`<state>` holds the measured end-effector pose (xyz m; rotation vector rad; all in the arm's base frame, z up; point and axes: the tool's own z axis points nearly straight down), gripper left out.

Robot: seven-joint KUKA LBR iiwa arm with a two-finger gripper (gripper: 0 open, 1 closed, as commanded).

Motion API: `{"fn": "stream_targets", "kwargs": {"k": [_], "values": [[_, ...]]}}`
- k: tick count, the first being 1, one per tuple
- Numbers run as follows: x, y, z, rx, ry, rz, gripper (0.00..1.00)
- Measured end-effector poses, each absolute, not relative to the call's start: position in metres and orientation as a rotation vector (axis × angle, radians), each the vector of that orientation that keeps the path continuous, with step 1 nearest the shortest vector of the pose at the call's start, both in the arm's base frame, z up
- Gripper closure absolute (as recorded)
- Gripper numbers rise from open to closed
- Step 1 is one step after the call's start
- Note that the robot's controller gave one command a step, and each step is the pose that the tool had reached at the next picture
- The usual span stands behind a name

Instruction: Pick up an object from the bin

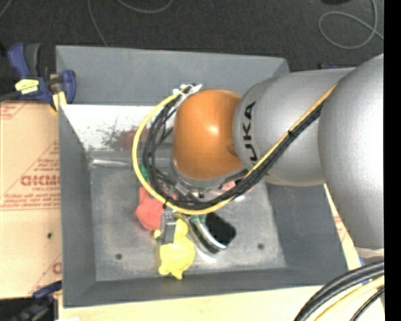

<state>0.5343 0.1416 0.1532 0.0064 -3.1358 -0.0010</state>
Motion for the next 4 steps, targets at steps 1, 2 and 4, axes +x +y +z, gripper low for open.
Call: {"fn": "stream_targets", "kwargs": {"k": [1, 2, 4], "values": [[0.536, 0.141, 0.158, 0.002, -3.143, -0.003, 0.00], [0.547, 0.125, 0.136, -0.057, -3.147, -0.009, 0.00], [0.543, 0.117, 0.080, -0.029, -3.146, -0.007, 1.00]]}}
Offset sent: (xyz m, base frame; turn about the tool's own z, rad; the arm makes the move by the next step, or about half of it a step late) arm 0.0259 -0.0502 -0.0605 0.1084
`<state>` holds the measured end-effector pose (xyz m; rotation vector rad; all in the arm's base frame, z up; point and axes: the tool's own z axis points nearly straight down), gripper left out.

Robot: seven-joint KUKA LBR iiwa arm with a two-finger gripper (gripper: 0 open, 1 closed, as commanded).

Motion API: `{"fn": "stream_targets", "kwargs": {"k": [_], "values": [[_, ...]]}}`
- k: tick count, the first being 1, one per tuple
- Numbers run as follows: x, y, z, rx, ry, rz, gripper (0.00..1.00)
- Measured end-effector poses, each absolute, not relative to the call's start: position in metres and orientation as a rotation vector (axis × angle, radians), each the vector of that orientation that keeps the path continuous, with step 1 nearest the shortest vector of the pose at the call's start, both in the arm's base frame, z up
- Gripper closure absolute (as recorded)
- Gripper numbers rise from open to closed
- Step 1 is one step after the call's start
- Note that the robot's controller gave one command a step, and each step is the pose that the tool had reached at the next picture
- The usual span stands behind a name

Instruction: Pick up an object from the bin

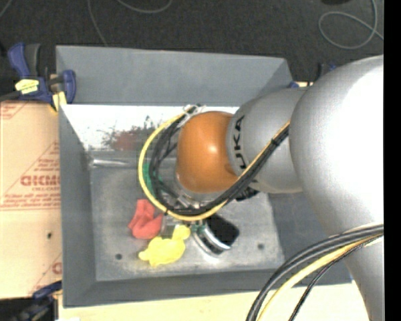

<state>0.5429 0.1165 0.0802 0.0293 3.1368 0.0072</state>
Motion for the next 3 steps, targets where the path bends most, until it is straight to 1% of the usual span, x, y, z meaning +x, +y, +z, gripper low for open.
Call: {"fn": "stream_targets", "kwargs": {"k": [1, 2, 3], "values": [[0.564, 0.120, 0.140, 0.041, 3.134, 0.010, 1.00], [0.564, 0.120, 0.140, 0.042, 3.134, 0.010, 1.00], [0.561, 0.121, 0.178, 0.044, 3.141, 0.009, 1.00]]}}
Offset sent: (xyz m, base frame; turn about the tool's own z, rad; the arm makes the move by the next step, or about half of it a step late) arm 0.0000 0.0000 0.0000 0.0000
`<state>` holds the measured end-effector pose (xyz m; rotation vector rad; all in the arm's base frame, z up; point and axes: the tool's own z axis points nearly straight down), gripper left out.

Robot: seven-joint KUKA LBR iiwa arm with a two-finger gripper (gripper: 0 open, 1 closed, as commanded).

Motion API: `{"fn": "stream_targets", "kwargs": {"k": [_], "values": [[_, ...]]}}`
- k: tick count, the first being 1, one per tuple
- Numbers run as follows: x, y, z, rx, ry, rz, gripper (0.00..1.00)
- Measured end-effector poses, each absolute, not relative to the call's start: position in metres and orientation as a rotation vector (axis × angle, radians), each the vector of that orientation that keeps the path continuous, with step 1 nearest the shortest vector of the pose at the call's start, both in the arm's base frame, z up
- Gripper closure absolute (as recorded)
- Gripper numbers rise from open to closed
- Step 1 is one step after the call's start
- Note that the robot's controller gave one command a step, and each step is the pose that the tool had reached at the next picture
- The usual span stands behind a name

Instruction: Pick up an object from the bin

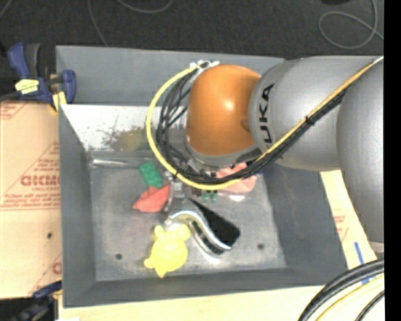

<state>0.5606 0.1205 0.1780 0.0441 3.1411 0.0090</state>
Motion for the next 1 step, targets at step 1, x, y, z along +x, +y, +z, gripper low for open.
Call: {"fn": "stream_targets", "kwargs": {"k": [1], "values": [[0.5588, 0.1247, 0.2405, 0.111, 3.134, 0.010, 1.00]]}}
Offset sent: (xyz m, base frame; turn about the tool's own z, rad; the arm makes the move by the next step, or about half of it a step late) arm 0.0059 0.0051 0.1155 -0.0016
